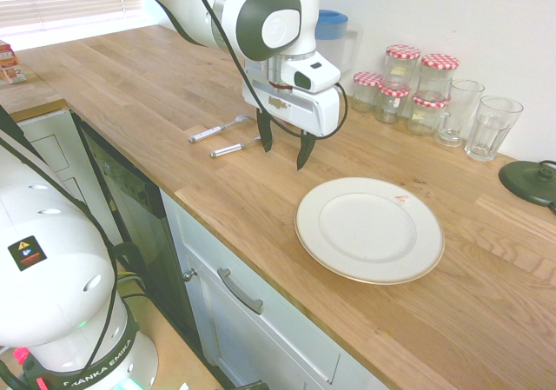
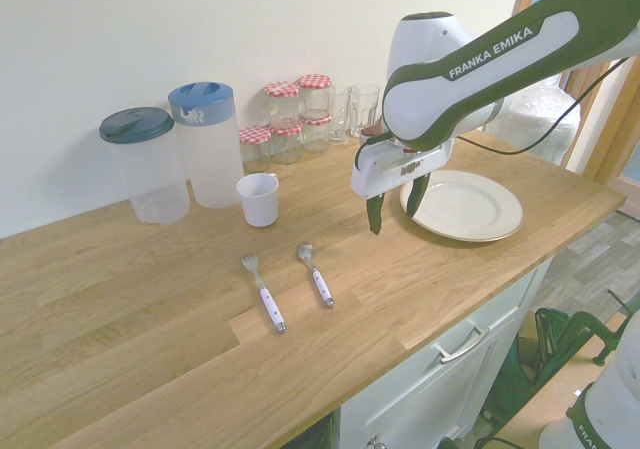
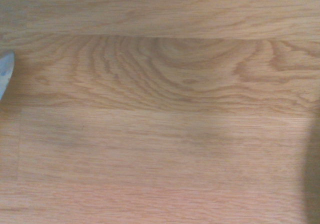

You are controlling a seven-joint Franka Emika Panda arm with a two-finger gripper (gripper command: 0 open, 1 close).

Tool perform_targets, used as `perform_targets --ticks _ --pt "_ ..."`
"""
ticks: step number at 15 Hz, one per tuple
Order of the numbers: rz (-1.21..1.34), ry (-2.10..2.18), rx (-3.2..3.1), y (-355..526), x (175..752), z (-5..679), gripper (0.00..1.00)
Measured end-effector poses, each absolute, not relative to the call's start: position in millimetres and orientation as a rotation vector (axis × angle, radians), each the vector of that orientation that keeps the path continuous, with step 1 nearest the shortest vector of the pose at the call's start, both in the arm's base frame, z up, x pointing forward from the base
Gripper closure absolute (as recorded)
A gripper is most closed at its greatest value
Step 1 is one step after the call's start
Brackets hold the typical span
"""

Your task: Put the spoon into the plate

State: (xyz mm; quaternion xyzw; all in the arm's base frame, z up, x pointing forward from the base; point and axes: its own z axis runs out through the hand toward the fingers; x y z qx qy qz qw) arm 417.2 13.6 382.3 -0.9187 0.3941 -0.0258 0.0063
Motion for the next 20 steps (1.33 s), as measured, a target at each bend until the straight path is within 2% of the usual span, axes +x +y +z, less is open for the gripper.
perform_targets --ticks 4,8,13,18,19,20 --pt "-0.112 1.262 -2.868 30.9 421.7 389.2 0.00" --pt "-0.135 1.331 -2.855 104.1 430.5 392.7 0.00" --pt "-0.095 1.380 -2.853 171.9 438.5 378.4 0.00" --pt "-0.047 1.360 -2.885 196.4 425.2 356.7 0.00" --pt "-0.043 1.363 -2.887 197.2 422.4 352.8 1.00" --pt "-0.043 1.366 -2.883 196.1 420.6 348.5 1.00"
